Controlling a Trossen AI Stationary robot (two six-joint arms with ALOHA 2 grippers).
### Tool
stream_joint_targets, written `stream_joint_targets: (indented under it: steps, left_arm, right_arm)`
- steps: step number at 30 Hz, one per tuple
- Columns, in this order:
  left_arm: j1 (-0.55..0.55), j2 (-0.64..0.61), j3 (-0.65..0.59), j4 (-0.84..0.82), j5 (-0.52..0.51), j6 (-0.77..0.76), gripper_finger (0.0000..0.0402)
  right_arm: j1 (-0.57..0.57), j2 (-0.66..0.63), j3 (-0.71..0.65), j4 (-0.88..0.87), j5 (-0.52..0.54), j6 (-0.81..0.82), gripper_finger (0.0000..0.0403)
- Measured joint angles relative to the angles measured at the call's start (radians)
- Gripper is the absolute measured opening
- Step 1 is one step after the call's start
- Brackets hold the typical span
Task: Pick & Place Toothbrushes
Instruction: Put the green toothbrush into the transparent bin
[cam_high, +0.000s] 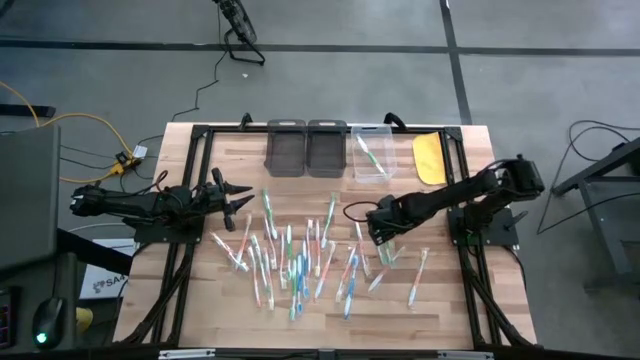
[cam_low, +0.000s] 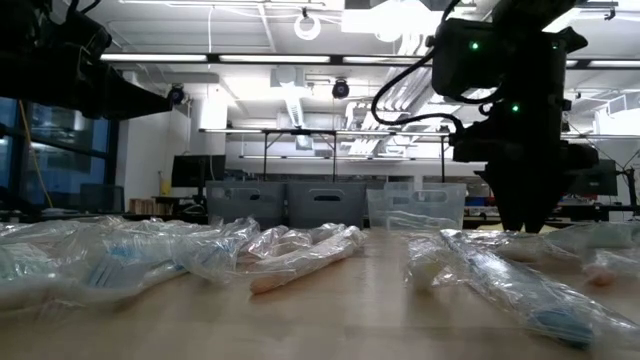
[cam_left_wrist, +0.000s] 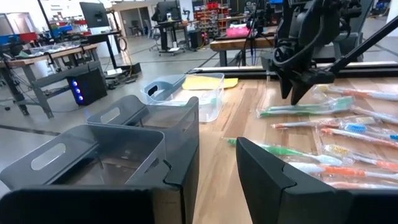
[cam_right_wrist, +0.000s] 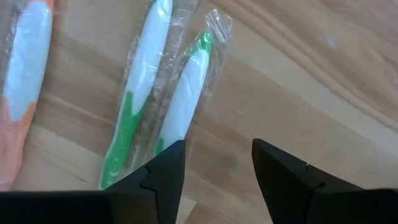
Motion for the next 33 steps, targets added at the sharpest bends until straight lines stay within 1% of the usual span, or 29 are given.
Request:
stream_joint_targets:
  steps: [10, 17, 24, 29, 33]
  left_arm:
    - [0.0, 0.0, 0.0, 0.0, 0.0, -0.004, 0.0101]
    - [0.0, 0.0, 0.0, 0.0, 0.0, -0.005, 0.0101]
    - [0.0, 0.0, 0.0, -0.005, 0.0, -0.015, 0.0101]
    - [0.0, 0.0, 0.0, -0.006, 0.0, -0.019, 0.0101]
    - [0.0, 0.0, 0.0, -0.006, 0.0, -0.021, 0.0101]
  right_arm:
    - [-0.005, -0.045, 0.0, 0.007, -0.003, -0.006, 0.0179]
    - [-0.004, -0.02, 0.001, 0.125, -0.011, -0.043, 0.0179]
    - [-0.005, 0.001, 0.001, 0.065, 0.009, -0.025, 0.0179]
    - [-0.005, 0.001, 0.001, 0.059, 0.002, -0.025, 0.0179]
    - [-0.005, 0.001, 0.001, 0.023, -0.003, -0.017, 0.0179]
